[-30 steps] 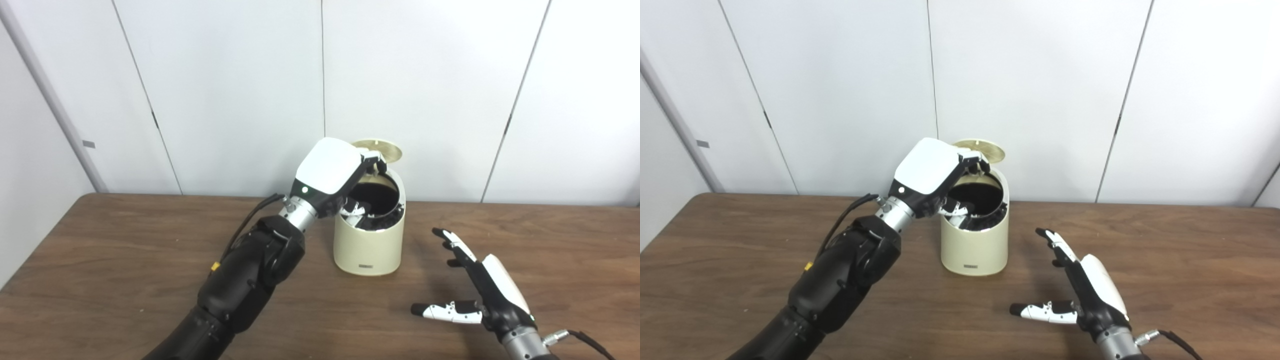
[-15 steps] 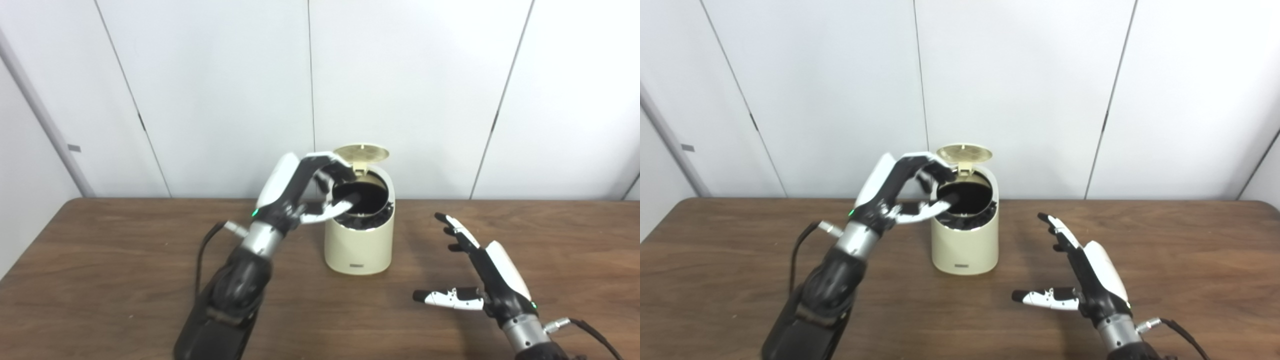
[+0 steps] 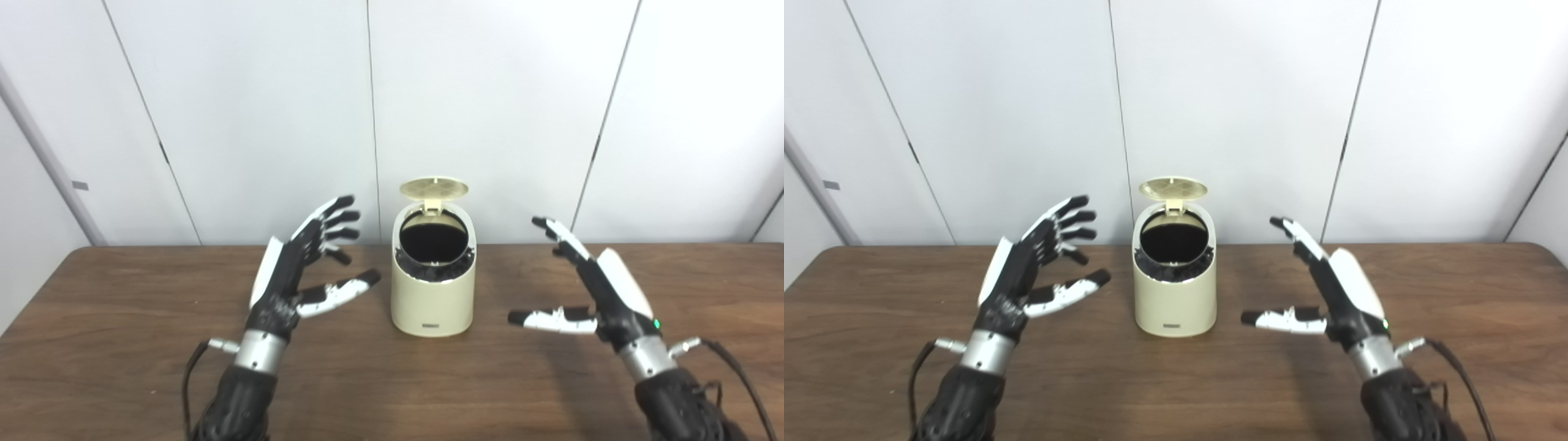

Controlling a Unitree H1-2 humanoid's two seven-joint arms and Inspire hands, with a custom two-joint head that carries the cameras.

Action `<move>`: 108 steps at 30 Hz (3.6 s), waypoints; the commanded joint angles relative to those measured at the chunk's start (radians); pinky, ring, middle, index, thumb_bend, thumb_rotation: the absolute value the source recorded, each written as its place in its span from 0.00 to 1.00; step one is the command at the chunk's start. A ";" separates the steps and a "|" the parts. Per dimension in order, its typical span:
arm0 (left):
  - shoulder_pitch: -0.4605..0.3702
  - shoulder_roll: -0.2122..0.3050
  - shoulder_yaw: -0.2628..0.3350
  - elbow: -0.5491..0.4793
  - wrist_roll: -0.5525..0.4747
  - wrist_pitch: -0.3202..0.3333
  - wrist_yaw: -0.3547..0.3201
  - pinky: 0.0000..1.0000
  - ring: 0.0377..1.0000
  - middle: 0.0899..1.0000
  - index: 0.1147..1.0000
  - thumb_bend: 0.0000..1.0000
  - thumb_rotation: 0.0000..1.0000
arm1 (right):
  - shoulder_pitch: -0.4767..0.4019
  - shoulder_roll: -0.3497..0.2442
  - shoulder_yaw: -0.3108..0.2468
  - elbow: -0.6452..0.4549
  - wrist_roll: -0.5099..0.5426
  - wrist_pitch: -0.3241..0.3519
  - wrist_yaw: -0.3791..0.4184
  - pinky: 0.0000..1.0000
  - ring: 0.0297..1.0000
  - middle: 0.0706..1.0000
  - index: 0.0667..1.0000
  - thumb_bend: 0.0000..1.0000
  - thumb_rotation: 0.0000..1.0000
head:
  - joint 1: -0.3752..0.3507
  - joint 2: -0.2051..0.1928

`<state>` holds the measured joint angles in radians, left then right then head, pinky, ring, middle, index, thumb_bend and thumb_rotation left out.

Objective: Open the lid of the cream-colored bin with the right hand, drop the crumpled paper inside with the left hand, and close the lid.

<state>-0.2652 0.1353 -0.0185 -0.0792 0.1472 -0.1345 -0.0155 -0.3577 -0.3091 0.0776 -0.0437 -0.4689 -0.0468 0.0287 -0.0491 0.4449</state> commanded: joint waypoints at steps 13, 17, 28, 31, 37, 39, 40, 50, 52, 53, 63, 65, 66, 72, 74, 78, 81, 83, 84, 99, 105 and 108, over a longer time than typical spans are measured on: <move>0.057 0.026 0.010 -0.006 0.001 -0.021 -0.008 0.62 0.73 0.80 0.84 0.70 0.19 | -0.203 -0.023 0.030 -0.057 -0.064 0.039 0.073 0.78 0.89 0.90 0.90 0.75 0.45 | 0.002 -0.002; 0.073 0.034 0.007 0.010 0.019 -0.022 -0.008 0.61 0.73 0.79 0.83 0.70 0.20 | -0.240 -0.023 0.040 -0.056 -0.092 0.059 0.088 0.72 0.86 0.90 0.89 0.76 0.48 | 0.004 -0.004; 0.088 0.030 -0.008 0.026 0.062 -0.012 0.001 0.62 0.73 0.79 0.81 0.72 0.19 | -0.309 -0.022 0.076 -0.077 -0.160 0.162 0.157 0.78 0.93 0.92 0.90 0.77 0.53 | 0.009 -0.005; 0.086 0.030 -0.009 0.029 0.060 -0.015 0.001 0.63 0.74 0.79 0.82 0.72 0.21 | -0.324 -0.023 0.081 -0.076 -0.165 0.179 0.174 0.80 0.95 0.92 0.91 0.78 0.54 | 0.009 -0.005; 0.083 0.029 -0.011 0.027 0.061 -0.015 0.000 0.61 0.73 0.79 0.82 0.72 0.21 | -0.344 -0.027 0.093 -0.050 -0.156 0.160 0.174 0.79 0.96 0.92 0.90 0.80 0.56 | 0.012 -0.003; 0.082 0.028 -0.011 0.027 0.060 -0.013 -0.001 0.62 0.73 0.79 0.82 0.72 0.21 | -0.348 -0.030 0.102 -0.048 -0.165 0.160 0.178 0.78 0.96 0.92 0.90 0.80 0.58 | 0.014 -0.002; 0.082 0.028 -0.012 0.028 0.059 -0.014 -0.001 0.62 0.73 0.79 0.82 0.72 0.21 | -0.350 -0.031 0.108 -0.050 -0.169 0.165 0.183 0.79 0.96 0.92 0.90 0.80 0.59 | 0.016 -0.002; 0.078 0.025 -0.013 0.025 0.058 -0.003 -0.006 0.61 0.73 0.79 0.82 0.73 0.20 | -0.365 -0.026 0.151 -0.065 -0.195 0.171 0.231 0.92 0.99 0.92 0.90 0.78 0.59 | 0.022 0.001; 0.077 0.024 -0.013 0.026 0.056 -0.003 -0.008 0.62 0.73 0.79 0.82 0.72 0.20 | -0.370 -0.022 0.153 -0.056 -0.186 0.154 0.229 0.93 0.99 0.91 0.89 0.78 0.58 | 0.025 0.003; 0.076 0.024 -0.013 0.027 0.053 -0.005 -0.009 0.62 0.73 0.79 0.82 0.72 0.20 | -0.371 -0.021 0.154 -0.052 -0.183 0.147 0.228 0.92 1.00 0.91 0.89 0.79 0.59 | 0.025 0.003; 0.070 0.023 -0.013 0.036 0.043 -0.007 -0.019 0.58 0.71 0.79 0.82 0.72 0.19 | -0.381 -0.008 0.183 -0.047 -0.187 0.130 0.238 0.87 0.99 0.89 0.87 0.79 0.57 | 0.029 0.003; 0.070 0.022 -0.013 0.033 0.040 -0.004 -0.022 0.59 0.72 0.79 0.83 0.72 0.18 | -0.384 -0.012 0.191 -0.047 -0.193 0.124 0.240 0.82 0.98 0.87 0.86 0.78 0.55 | 0.029 0.003; 0.069 0.021 -0.014 0.032 0.042 -0.002 -0.022 0.59 0.72 0.79 0.83 0.72 0.17 | -0.385 -0.013 0.194 -0.047 -0.194 0.122 0.241 0.81 0.98 0.87 0.86 0.78 0.55 | 0.029 0.003; 0.068 0.020 -0.014 0.034 0.042 -0.004 -0.024 0.59 0.71 0.79 0.83 0.71 0.16 | -0.385 -0.022 0.197 -0.061 -0.199 0.130 0.265 0.80 0.97 0.86 0.85 0.78 0.54 | 0.029 0.006; 0.067 0.019 -0.013 0.037 0.040 -0.005 -0.025 0.58 0.71 0.79 0.83 0.71 0.16 | -0.382 -0.026 0.198 -0.069 -0.205 0.133 0.273 0.81 0.97 0.86 0.84 0.79 0.54 | 0.029 0.007; 0.068 0.020 -0.013 0.039 0.042 -0.009 -0.024 0.59 0.71 0.79 0.83 0.71 0.17 | -0.373 -0.037 0.199 -0.080 -0.216 0.136 0.284 0.83 0.97 0.84 0.83 0.79 0.54 | 0.030 0.009; 0.069 0.019 -0.012 0.039 0.043 -0.009 -0.023 0.59 0.71 0.79 0.82 0.71 0.17 | -0.364 -0.048 0.202 -0.089 -0.225 0.134 0.289 0.84 0.96 0.82 0.82 0.79 0.56 | 0.030 0.009; 0.070 0.019 -0.012 0.040 0.041 -0.008 -0.023 0.59 0.71 0.79 0.82 0.71 0.17 | -0.357 -0.051 0.201 -0.098 -0.225 0.136 0.293 0.85 0.97 0.82 0.81 0.79 0.57 | 0.030 0.009; 0.071 0.019 -0.012 0.037 0.041 -0.006 -0.023 0.59 0.71 0.78 0.82 0.71 0.17 | -0.353 -0.052 0.198 -0.103 -0.221 0.135 0.294 0.85 0.97 0.82 0.81 0.79 0.57 | 0.035 0.016; 0.090 0.020 -0.004 0.030 0.049 0.002 -0.017 0.57 0.70 0.78 0.82 0.71 0.17 | -0.283 -0.074 0.172 -0.163 -0.201 0.092 0.298 0.95 0.92 0.71 0.71 0.77 0.58 | 0.043 0.031; 0.097 0.023 -0.001 0.033 0.055 0.001 -0.015 0.57 0.70 0.78 0.82 0.72 0.17 | -0.270 -0.064 0.174 -0.156 -0.173 0.087 0.315 0.93 0.91 0.70 0.69 0.75 0.54 | 0.046 0.037; 0.099 0.023 0.000 0.034 0.058 0.003 -0.014 0.57 0.70 0.78 0.82 0.72 0.17 | -0.267 -0.061 0.176 -0.147 -0.168 0.080 0.308 0.91 0.91 0.69 0.68 0.75 0.52 | 0.046 0.038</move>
<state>-0.1515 0.1538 -0.0256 -0.0287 0.1985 -0.1261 -0.0440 -0.5936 -0.3683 0.2635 -0.1712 -0.6494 0.0650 0.3512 -0.0015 0.4817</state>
